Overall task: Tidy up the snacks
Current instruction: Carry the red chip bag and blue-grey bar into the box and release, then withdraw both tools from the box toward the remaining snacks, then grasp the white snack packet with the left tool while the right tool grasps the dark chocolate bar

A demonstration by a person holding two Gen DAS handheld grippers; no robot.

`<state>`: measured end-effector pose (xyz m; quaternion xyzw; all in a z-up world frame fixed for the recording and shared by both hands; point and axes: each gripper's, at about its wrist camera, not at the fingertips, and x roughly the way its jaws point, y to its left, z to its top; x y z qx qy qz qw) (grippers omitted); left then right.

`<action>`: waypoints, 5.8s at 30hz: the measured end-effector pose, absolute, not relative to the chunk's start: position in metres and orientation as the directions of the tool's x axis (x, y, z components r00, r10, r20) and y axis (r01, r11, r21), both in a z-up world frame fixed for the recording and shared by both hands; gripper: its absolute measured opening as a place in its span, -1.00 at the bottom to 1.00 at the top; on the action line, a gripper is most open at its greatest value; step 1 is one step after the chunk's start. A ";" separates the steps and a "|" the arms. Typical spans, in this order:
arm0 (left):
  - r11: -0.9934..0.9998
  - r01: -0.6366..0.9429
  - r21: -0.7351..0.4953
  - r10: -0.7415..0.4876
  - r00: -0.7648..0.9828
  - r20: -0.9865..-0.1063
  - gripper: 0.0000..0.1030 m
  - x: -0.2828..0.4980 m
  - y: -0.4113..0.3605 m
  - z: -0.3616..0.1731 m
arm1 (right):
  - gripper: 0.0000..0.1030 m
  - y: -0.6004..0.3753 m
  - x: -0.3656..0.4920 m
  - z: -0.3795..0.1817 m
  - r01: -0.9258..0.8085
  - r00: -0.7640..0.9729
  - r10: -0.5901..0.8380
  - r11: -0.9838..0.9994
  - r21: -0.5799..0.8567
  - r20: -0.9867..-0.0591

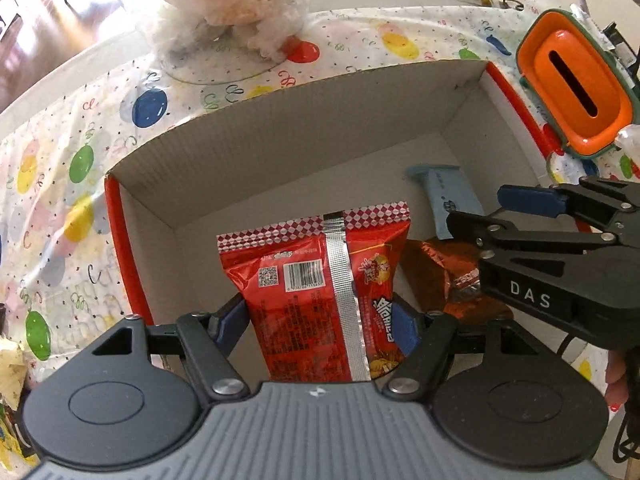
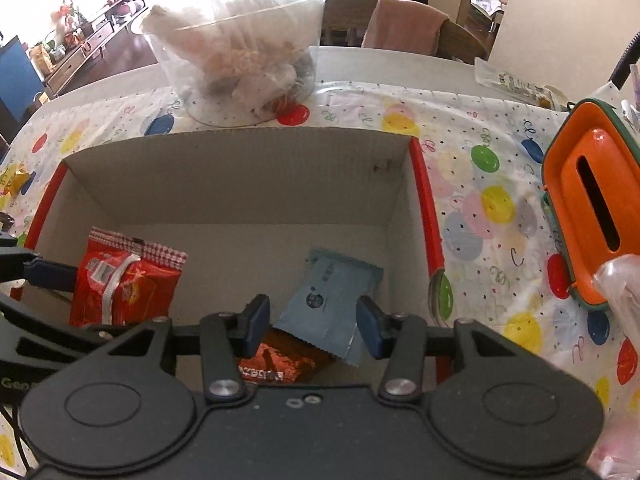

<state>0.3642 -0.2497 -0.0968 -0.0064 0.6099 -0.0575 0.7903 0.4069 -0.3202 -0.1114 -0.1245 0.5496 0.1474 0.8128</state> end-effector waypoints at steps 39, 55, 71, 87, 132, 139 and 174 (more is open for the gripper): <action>0.977 0.143 -0.157 -0.212 0.682 -0.699 0.70 0.248 -0.180 0.010 | 0.71 -0.301 0.316 -0.016 -0.348 0.507 0.324 0.925 0.154 -0.799; 0.984 0.054 -0.172 -0.159 0.712 -0.684 0.71 0.192 -0.079 0.002 | 1.00 -0.214 0.266 -0.024 -0.389 0.491 0.365 0.904 0.176 -0.791; 0.971 -0.127 -0.201 -0.061 0.686 -0.725 0.99 0.138 0.069 -0.034 | 1.00 -0.090 0.235 -0.070 -0.529 0.379 0.443 0.824 0.203 -0.812; 0.937 -0.327 -0.123 0.089 0.563 -0.822 0.99 0.153 0.172 -0.090 | 0.99 0.017 0.218 -0.131 -0.669 0.210 0.408 0.723 0.174 -0.888; 0.990 -0.099 -0.099 -0.044 0.447 -0.893 0.13 0.203 0.194 -0.139 | -0.55 0.047 0.209 -0.169 -0.569 0.235 0.346 0.807 0.160 -0.908; 0.984 -0.130 -0.126 -0.053 0.460 -0.886 0.13 0.190 0.195 -0.133 | -0.68 0.027 0.201 -0.162 -0.560 0.251 0.366 0.810 0.174 -0.896; 0.985 -0.116 -0.126 -0.055 0.486 -0.872 0.13 0.183 0.190 -0.128 | -0.07 0.041 0.183 -0.182 -0.767 0.257 0.292 0.642 -0.011 -0.921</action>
